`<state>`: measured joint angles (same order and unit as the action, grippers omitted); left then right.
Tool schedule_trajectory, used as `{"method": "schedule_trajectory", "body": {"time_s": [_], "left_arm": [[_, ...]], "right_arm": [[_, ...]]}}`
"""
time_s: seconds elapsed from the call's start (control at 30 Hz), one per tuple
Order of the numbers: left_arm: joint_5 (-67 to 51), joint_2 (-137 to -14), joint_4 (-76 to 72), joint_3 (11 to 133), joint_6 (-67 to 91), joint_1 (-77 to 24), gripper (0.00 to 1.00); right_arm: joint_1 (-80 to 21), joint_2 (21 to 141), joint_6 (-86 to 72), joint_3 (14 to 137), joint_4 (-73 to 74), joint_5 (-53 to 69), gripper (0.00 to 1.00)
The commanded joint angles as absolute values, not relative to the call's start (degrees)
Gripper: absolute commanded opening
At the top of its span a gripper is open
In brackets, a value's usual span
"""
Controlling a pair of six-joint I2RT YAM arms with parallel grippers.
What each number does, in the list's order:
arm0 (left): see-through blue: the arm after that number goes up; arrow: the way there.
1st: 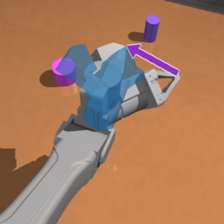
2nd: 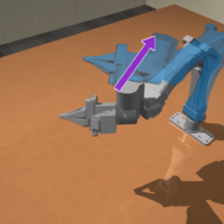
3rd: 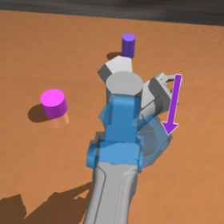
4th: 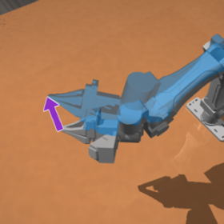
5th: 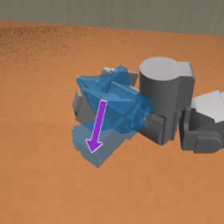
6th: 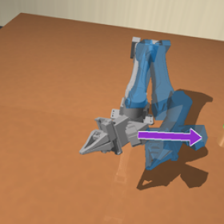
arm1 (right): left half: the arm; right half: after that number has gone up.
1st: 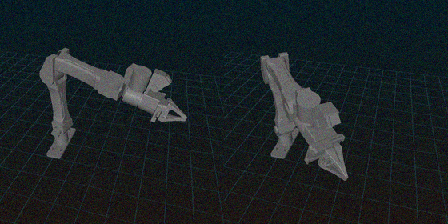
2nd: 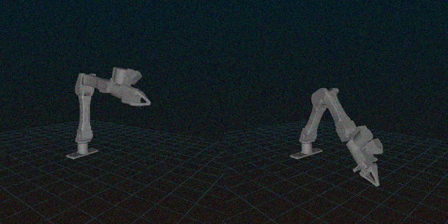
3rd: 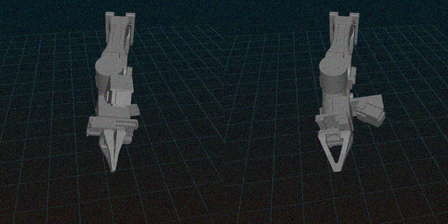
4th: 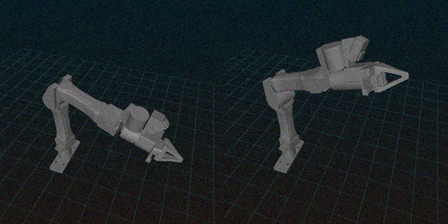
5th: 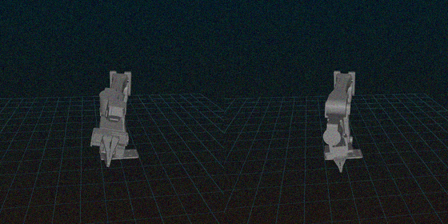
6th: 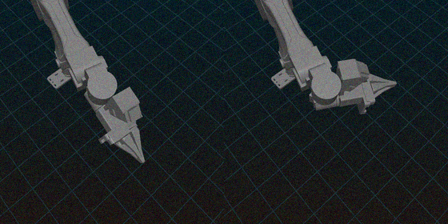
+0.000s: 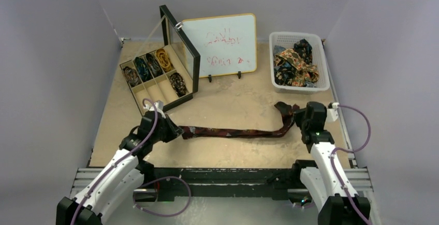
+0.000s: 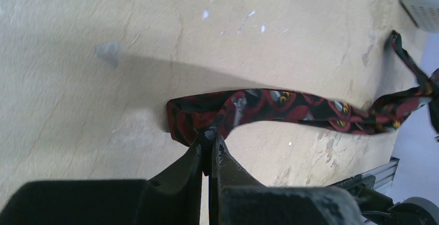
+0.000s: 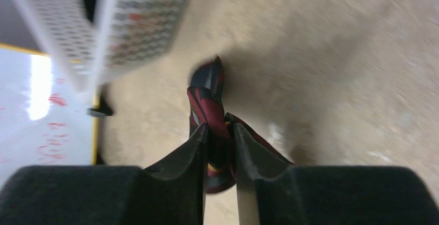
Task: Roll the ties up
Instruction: Flatten out the tie at the center of the board.
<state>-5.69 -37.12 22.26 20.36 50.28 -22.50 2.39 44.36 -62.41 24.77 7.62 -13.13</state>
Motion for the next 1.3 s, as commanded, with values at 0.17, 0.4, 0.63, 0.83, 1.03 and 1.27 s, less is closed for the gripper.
{"method": "schedule_trajectory", "body": {"time_s": [0.17, 0.4, 0.63, 0.83, 1.03, 1.27], "left_arm": [[-2.04, -37.75, 27.63, 24.81, 54.28, -22.08, 0.00], [1.78, -37.49, 33.74, 28.23, 55.81, -22.06, 0.00], [2.01, -38.54, 33.58, 29.46, 53.72, -22.10, 0.00], [4.19, -38.88, 33.40, 31.42, 51.28, -22.06, 0.00], [1.03, -41.81, 31.80, 31.73, 51.09, -22.07, 0.00], [0.27, -42.40, 30.51, 31.56, 50.76, -22.06, 0.00]], "right_arm": [[3.34, 38.58, -68.12, 25.88, 18.03, -19.22, 0.73], [3.34, 41.29, -60.64, 32.35, 19.12, -14.95, 0.97], [3.33, 60.35, -55.64, 37.33, 22.65, -14.64, 0.99], [3.43, 61.45, -55.73, 33.36, 18.54, -10.32, 0.99], [3.43, 68.39, -53.34, 32.94, 14.23, -10.30, 0.93], [3.92, 69.36, -53.09, 31.02, 7.40, -10.87, 0.52]]}}
